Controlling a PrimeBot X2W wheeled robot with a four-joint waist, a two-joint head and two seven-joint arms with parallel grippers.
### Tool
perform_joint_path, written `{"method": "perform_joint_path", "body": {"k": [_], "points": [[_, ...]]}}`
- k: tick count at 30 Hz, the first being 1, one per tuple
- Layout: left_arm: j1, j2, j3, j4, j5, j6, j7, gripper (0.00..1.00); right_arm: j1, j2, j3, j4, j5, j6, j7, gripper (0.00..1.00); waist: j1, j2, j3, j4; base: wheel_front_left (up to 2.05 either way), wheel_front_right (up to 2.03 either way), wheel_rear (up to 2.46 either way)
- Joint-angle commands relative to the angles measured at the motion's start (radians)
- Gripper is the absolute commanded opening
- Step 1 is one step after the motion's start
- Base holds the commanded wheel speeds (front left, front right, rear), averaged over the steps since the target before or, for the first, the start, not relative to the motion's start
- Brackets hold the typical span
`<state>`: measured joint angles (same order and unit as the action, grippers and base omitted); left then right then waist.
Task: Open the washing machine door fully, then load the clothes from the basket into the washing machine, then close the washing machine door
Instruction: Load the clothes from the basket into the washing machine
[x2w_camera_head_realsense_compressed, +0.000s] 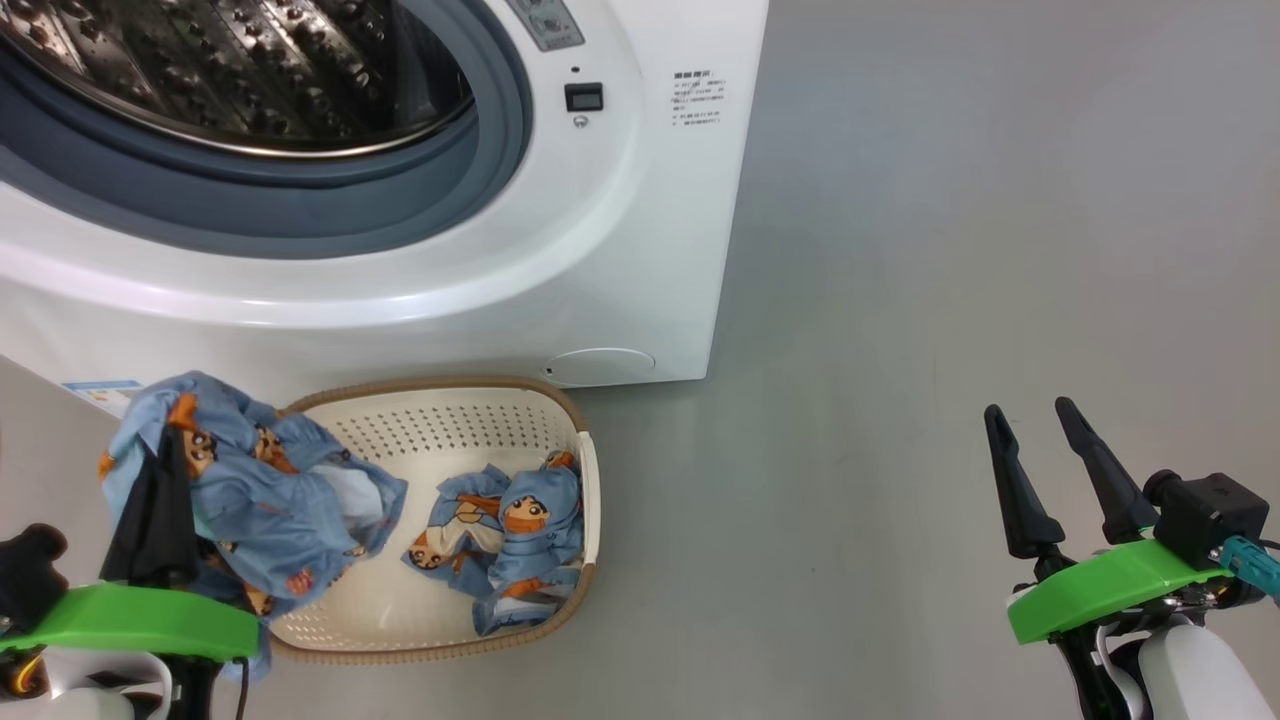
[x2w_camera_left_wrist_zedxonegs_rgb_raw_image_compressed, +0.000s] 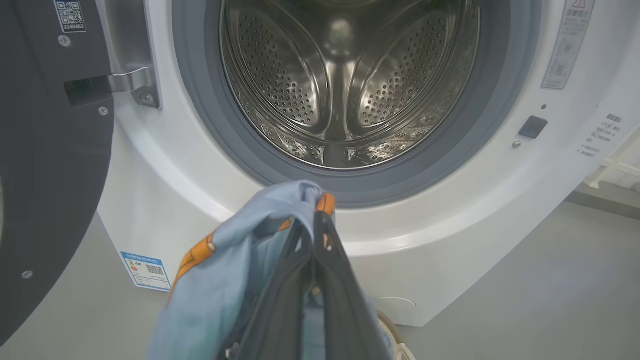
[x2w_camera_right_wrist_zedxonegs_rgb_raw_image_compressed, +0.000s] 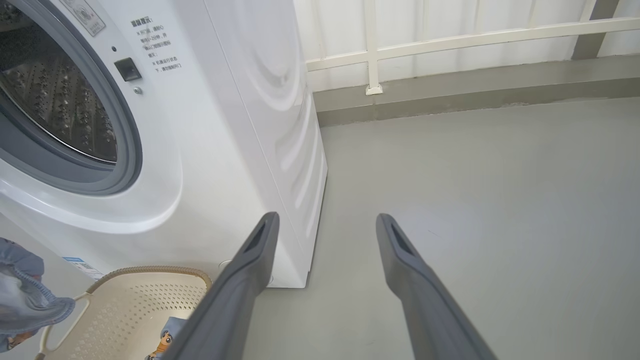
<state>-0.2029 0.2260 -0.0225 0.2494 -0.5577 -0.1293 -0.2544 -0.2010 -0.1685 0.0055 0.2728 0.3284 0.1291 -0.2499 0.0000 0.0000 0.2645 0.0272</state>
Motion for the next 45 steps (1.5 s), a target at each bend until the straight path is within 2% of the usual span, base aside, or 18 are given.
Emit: {"method": "perform_joint_path", "body": {"k": [1, 12, 22, 28, 33, 34, 45], "points": [[-0.012, 0.025, 0.045, -0.031, 0.010, -0.001, -0.007, 0.00, 0.009, -0.013, 0.017, -0.027, 0.019, 0.002, -0.012, 1.00, 0.0000, 0.0000, 0.004, 0.000, 0.00, 0.00, 0.00], [-0.122, 0.034, 0.060, -0.057, 0.029, -0.001, -0.007, 0.00, -0.016, 0.000, 0.024, -0.035, 0.014, 0.002, -0.012, 1.00, 0.0000, 0.0000, 0.062, -0.020, 0.00, 0.00, 0.00], [-0.425, 0.101, 0.056, -0.011, 0.054, -0.001, -0.004, 0.00, -0.077, 0.035, 0.033, -0.042, 0.008, 0.002, -0.012, 1.00, 0.0000, 0.0000, 0.170, -0.066, 0.00, 0.00, 0.00], [-0.625, 0.143, 0.021, 0.122, 0.062, -0.001, 0.018, 0.00, -0.115, 0.058, 0.043, -0.044, 0.008, 0.002, -0.012, 1.00, 0.0000, 0.0000, 0.229, -0.102, 0.00, 0.00, 0.00], [-0.771, 0.169, -0.023, 0.295, 0.062, -0.001, 0.041, 0.00, -0.138, 0.074, 0.050, -0.047, 0.009, 0.002, -0.012, 1.00, 0.0000, 0.0000, 0.269, -0.135, 0.00, 0.00, 0.00], [-0.771, 0.169, -0.023, 0.295, 0.062, -0.001, 0.041, 0.00, -0.138, 0.074, 0.050, -0.047, 0.009, 0.002, -0.012, 1.00, 0.0000, 0.0000, 0.269, -0.135, 0.00, 0.00, 0.00], [-1.006, 0.212, -0.112, 0.636, 0.019, -0.001, 0.055, 0.00, -0.180, 0.102, 0.069, -0.060, 0.011, 0.002, -0.012, 1.00, 0.0000, 0.0000, 0.346, -0.201, 0.00, 0.00, 0.00]]}}
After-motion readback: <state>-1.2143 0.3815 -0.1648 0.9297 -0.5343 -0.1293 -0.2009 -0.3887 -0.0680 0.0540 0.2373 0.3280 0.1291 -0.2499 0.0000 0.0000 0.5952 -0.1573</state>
